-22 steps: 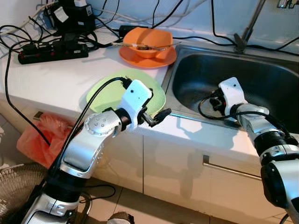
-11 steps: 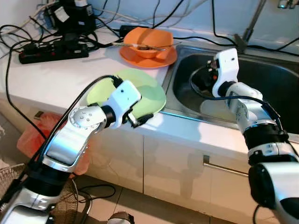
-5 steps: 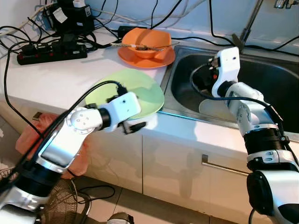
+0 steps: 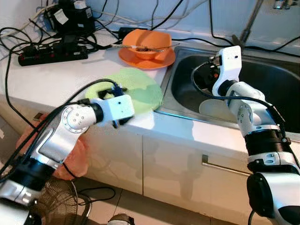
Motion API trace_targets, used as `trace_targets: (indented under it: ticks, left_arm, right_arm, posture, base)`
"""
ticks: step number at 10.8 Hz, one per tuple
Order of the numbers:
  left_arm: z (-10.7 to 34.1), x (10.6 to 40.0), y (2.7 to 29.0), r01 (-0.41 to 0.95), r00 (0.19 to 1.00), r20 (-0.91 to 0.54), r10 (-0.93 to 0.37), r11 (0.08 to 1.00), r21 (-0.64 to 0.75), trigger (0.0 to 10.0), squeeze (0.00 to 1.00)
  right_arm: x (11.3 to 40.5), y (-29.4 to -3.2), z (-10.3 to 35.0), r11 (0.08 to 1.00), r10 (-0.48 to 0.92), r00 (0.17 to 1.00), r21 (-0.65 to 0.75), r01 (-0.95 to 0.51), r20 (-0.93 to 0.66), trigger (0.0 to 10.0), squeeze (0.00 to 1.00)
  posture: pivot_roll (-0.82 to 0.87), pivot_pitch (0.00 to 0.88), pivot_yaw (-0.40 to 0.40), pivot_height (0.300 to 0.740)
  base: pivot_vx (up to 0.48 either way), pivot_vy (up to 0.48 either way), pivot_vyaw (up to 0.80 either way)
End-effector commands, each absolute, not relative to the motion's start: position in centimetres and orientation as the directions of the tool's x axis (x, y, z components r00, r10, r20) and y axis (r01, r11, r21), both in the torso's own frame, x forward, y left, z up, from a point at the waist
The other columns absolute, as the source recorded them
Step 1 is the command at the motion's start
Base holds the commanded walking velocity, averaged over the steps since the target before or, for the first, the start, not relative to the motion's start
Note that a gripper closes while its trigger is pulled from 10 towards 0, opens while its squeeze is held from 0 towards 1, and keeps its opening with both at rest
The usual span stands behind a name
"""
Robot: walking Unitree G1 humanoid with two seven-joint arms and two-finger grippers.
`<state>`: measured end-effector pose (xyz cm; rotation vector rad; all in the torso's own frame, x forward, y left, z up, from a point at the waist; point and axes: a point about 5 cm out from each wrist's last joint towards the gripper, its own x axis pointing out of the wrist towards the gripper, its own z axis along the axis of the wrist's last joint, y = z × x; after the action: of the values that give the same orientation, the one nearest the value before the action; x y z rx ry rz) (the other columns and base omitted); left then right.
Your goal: Kitchen organization
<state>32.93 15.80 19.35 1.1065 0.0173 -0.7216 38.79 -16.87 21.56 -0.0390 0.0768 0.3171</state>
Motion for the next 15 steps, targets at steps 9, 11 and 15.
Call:
trace_targets:
  ticks: [9, 11, 15]
  left_arm:
    - [16.4, 34.1, 17.8, 0.506, 0.800, -0.388, -0.457, 0.168, 0.846, 0.0, 0.00]
    - [16.9, 34.6, 18.2, 0.451, 0.834, -0.339, -0.436, 0.182, 0.874, 0.0, 0.00]
    - [17.2, 34.8, 18.2, 0.427, 0.837, -0.311, -0.449, 0.181, 0.886, 0.0, 0.00]
  right_arm:
    - [38.4, -16.8, 21.9, 0.952, 0.306, 0.949, -0.006, -0.307, -0.073, 10.0, 0.00]
    - [38.3, -16.7, 21.8, 0.950, 0.311, 0.947, -0.004, -0.312, -0.078, 10.0, 0.00]
    - [38.4, -16.7, 21.7, 0.949, 0.315, 0.946, -0.001, -0.316, -0.081, 10.0, 0.00]
  posture:
    - [0.24, 0.042, 0.022, 0.740]
    - [0.24, 0.043, 0.022, 0.740]
    - [0.24, 0.047, 0.022, 0.740]
  base:
    - [0.000, 0.000, 0.00]
    - [0.000, 0.000, 0.00]
    - [0.000, 0.000, 0.00]
